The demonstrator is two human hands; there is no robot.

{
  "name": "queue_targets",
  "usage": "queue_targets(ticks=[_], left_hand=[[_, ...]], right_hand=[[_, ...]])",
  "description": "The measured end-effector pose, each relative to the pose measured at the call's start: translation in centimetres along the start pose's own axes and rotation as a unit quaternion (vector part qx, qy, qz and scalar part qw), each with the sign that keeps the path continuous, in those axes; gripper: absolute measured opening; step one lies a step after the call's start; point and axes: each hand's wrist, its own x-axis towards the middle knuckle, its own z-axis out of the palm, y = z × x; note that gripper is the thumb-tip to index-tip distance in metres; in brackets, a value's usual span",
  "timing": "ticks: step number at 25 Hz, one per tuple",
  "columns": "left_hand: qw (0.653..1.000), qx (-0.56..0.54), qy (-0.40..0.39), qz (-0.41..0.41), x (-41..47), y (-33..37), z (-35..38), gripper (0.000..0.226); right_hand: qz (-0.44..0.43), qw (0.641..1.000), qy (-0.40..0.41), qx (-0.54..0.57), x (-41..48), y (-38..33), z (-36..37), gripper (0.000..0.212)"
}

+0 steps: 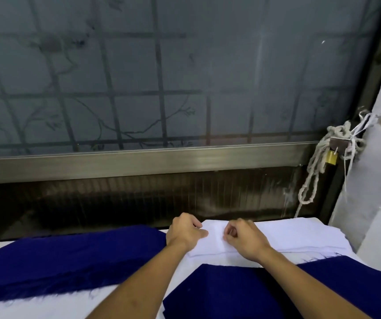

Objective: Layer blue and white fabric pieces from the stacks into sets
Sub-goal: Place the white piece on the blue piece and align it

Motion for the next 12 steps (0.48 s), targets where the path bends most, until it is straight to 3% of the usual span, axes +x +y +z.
queue_targets(ticks=[8, 12], left_hand=[[0.995, -0.094, 0.025, -0.029, -0.17, 0.44, 0.18, 0.039], [0.996, -0.073, 0.051, -0.016, -0.7, 0.57, -0.43, 0.017]], right_hand=[[-0.004, 1.0, 0.022, -0.01, -0.54, 0.19, 0.04, 0.012], [-0.004, 0.999, 0.027, -0.019, -0.78, 0.52, -0.32, 0.012]])
